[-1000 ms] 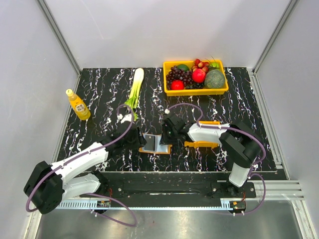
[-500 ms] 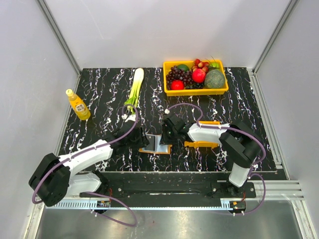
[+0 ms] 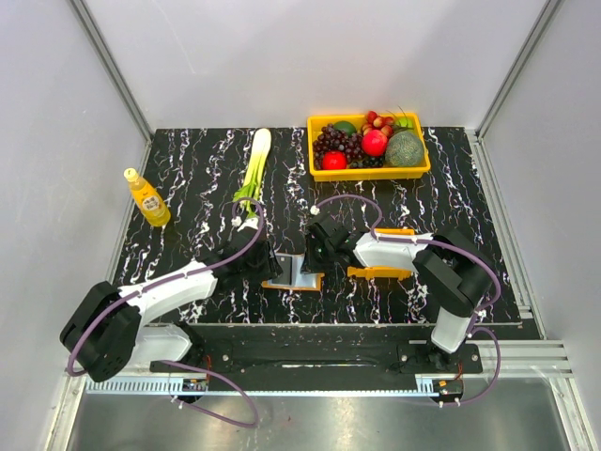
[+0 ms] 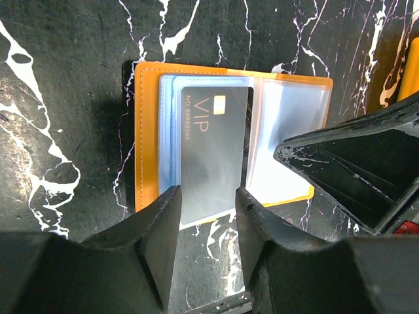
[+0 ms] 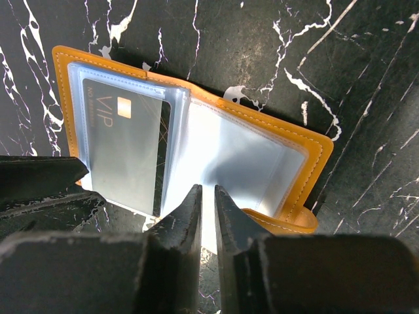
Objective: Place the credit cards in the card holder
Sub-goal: Insert the credit card into the card holder.
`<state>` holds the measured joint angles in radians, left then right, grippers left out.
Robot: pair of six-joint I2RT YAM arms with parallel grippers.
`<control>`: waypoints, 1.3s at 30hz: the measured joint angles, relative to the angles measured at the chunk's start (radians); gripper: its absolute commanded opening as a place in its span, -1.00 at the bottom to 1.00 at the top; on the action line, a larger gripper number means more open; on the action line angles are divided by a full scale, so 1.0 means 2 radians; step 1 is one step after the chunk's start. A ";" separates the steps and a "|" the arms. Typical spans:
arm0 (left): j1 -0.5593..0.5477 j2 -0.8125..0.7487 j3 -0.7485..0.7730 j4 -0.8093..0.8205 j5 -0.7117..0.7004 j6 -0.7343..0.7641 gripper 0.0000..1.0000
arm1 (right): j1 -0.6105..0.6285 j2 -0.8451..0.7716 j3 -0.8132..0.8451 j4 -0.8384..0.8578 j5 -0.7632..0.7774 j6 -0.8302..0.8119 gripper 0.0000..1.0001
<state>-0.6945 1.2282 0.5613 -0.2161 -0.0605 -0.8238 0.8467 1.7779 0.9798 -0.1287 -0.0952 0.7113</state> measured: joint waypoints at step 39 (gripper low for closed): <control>-0.005 0.003 0.001 0.061 0.056 0.008 -0.46 | 0.000 0.003 0.002 0.000 -0.001 0.000 -0.63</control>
<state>-0.7048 1.2346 0.5632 -0.0944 0.0517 -0.8085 0.8467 1.7832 0.9836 -0.1291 -0.0967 0.7116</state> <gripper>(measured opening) 0.274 0.180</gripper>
